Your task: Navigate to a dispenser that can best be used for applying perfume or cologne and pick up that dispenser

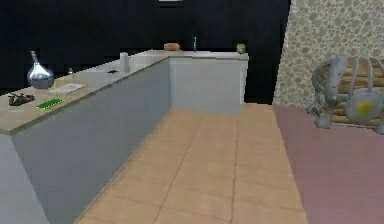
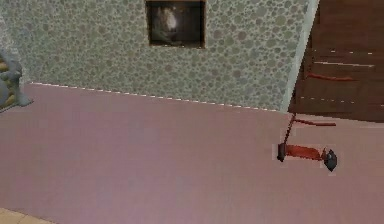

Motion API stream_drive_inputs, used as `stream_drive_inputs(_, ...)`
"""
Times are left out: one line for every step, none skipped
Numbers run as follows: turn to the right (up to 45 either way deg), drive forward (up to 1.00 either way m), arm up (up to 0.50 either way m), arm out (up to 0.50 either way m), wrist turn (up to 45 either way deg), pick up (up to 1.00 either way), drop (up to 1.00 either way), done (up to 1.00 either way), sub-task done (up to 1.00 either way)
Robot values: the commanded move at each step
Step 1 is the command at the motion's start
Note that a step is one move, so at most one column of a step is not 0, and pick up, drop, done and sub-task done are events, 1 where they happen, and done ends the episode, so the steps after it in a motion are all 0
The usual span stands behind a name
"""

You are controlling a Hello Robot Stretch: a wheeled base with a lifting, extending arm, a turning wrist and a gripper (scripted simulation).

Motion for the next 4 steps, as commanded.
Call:
stream_drive_inputs(0.0,1.00,0.00,0.00,0.0,0.00,0.00,0.00,0.00)
stream_drive_inputs(0.0,1.00,0.00,0.00,0.0,0.00,0.00,0.00,0.00)
stream_drive_inputs(3.0,0.00,0.00,0.00,0.0,0.00,0.00,0.00,0.00)
stream_drive_inputs(0.0,0.65,0.00,0.00,0.0,0.00,0.00,0.00,0.00)
